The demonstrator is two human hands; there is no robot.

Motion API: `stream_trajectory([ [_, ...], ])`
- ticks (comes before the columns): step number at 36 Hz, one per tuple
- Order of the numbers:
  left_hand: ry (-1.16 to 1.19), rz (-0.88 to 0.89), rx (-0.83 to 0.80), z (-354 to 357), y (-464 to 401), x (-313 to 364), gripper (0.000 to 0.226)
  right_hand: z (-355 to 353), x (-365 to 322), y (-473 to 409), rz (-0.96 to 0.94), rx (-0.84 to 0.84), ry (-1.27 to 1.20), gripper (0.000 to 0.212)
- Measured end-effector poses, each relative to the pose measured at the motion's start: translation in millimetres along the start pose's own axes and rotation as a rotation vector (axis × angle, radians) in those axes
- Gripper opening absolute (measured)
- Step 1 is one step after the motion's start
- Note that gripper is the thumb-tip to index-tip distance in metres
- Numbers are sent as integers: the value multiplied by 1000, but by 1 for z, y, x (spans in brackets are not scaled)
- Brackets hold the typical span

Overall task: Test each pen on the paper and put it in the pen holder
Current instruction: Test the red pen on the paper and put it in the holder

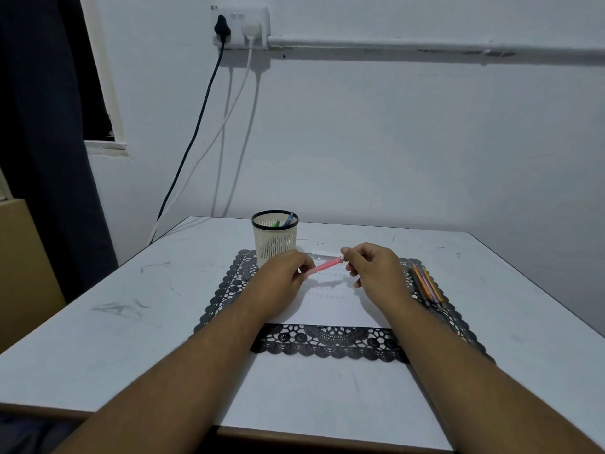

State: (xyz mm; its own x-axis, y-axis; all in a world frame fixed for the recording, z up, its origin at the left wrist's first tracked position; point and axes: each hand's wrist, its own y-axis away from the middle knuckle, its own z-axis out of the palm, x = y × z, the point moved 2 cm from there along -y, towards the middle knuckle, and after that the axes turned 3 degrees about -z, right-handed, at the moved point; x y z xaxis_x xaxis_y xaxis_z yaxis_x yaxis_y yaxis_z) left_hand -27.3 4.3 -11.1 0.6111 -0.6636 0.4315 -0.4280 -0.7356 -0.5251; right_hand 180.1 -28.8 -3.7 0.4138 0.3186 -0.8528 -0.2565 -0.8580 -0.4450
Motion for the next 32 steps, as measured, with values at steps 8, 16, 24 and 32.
stream_trajectory([
  [8,-8,5,2,0,0,0,13,1,-4,2,-14,19,10,28],
  [16,7,-5,5,2,0,-3,11,-1,-1,-1,-12,-13,-32,23],
  [24,37,-4,12,3,-2,-7,10,-1,-2,-1,8,-60,-60,21],
  [32,18,-5,-1,3,0,-7,11,2,0,1,-98,-50,142,29],
])
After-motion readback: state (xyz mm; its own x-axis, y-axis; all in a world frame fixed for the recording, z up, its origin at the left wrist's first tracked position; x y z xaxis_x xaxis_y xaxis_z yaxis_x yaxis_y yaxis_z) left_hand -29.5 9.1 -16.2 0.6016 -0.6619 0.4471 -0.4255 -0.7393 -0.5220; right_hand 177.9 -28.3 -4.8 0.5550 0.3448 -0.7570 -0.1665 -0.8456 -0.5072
